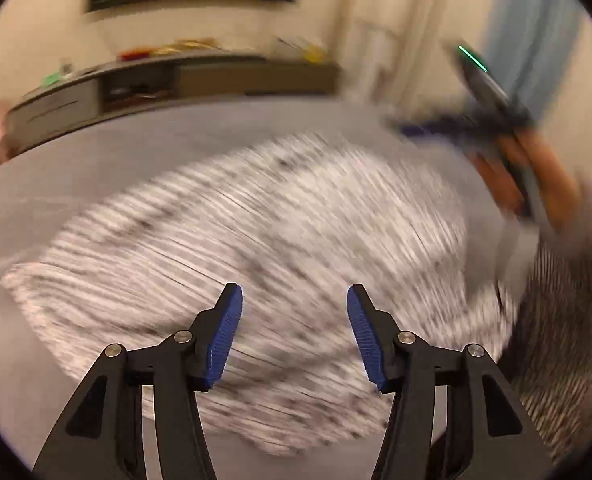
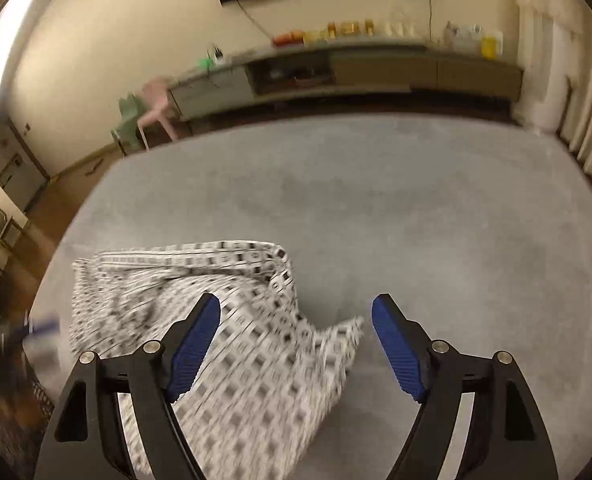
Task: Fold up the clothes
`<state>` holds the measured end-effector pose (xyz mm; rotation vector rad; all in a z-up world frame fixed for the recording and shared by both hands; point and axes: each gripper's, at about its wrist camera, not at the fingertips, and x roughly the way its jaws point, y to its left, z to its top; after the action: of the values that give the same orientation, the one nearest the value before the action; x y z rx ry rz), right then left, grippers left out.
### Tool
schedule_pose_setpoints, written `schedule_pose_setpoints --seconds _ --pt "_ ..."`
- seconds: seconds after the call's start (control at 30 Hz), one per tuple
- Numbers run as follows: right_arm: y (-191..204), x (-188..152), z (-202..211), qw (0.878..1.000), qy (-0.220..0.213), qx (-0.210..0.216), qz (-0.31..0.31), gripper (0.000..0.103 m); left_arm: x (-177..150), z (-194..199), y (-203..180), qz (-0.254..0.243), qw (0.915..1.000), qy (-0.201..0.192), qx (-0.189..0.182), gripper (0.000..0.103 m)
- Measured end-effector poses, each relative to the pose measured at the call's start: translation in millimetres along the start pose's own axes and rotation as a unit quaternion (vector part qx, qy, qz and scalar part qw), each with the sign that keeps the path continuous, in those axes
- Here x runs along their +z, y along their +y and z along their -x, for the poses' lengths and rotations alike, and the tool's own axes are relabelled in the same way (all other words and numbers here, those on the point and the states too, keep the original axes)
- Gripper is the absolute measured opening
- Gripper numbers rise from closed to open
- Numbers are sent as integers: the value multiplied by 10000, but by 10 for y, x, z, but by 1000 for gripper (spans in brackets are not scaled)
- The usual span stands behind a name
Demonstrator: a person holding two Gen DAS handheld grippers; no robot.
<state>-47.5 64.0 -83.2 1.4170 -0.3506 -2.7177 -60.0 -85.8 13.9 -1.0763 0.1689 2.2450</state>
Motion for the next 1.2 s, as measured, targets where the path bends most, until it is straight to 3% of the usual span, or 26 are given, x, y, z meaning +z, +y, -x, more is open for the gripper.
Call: schedule_pose_setpoints --seconds 0.1,0.13,0.17,0.2,0.23,0.27,0.33,0.4,0.47,0.5,0.57,0.6,0.63,0.67,0.7,0.77,0.8,0.83,0.87,0.93,1.03,1.13,1.2 --pt "16 131 -586 9983 574 33 -15 77 -323 -414 -532 -921 9936 562 327 57" --pt "48 134 -736 9975 701 70 20 63 -369 -499 -563 -1098 9910 598 476 57" --pt "79 138 -875 9964 839 95 55 26 -371 -514 -511 -1029 9922 573 415 40" --pt "102 151 -972 9946 1028 59 90 3 -370 -526 -455 -948 9933 553 355 20" --pt "129 170 -1044 9931 1162 -6 151 3 -342 -499 -347 -749 9950 582 309 9" --pt "180 229 -990 9939 1030 -212 348 2 -324 -429 -250 -651 9958 497 408 6" --pt "330 455 -582 9938 414 -621 818 2 -293 -148 2 -266 9982 170 501 5" --pt "555 699 -8 9840 -361 -1039 1403 2 -307 198 290 270 9984 -205 449 4" --pt "879 881 502 9510 -1093 -1808 2258 2 -366 515 564 776 9949 -527 361 4" --pt "1037 950 632 9240 -1385 -2363 2670 2 -428 503 659 916 9942 -458 314 4" --pt "1228 1100 637 8850 -1673 -2956 3184 4 -549 473 846 1191 9921 -311 232 4" --pt "1213 1205 474 8839 -1526 -3028 3220 9 -574 373 910 1283 9911 -132 341 5" --pt "1182 1311 306 8852 -1351 -3075 3218 32 -605 265 921 1321 9902 8 446 6" --pt "1067 1407 126 8998 -1053 -2979 3011 45 -603 189 937 1310 9899 58 535 6" --pt "907 1444 -2 9225 -789 -2704 2640 52 -588 194 908 1283 9899 47 596 7" --pt "508 1397 -38 9704 -505 -1855 1459 55 -559 205 852 1233 9898 19 712 8" --pt "291 1262 2 9870 -490 -1292 819 56 -541 224 848 1257 9894 -58 724 8" --pt "82 1058 40 9955 -455 -768 324 60 -501 201 814 1292 9891 -79 699 8" --pt "-112 842 71 9987 -409 -288 -135 61 -497 170 809 1351 9885 -71 673 8" --pt "-352 299 69 9971 -236 227 -681 61 -492 110 777 1448 9872 -62 657 8" --pt "-416 -452 -52 9916 86 832 -985 66 -391 87 742 1640 9831 -170 794 6" --pt "-243 -822 -233 9908 381 1037 -780 66 -109 212 877 1875 9766 -604 863 5" --pt "14 -844 -282 9930 471 1059 -235 53 108 380 963 2014 9709 -958 872 5"
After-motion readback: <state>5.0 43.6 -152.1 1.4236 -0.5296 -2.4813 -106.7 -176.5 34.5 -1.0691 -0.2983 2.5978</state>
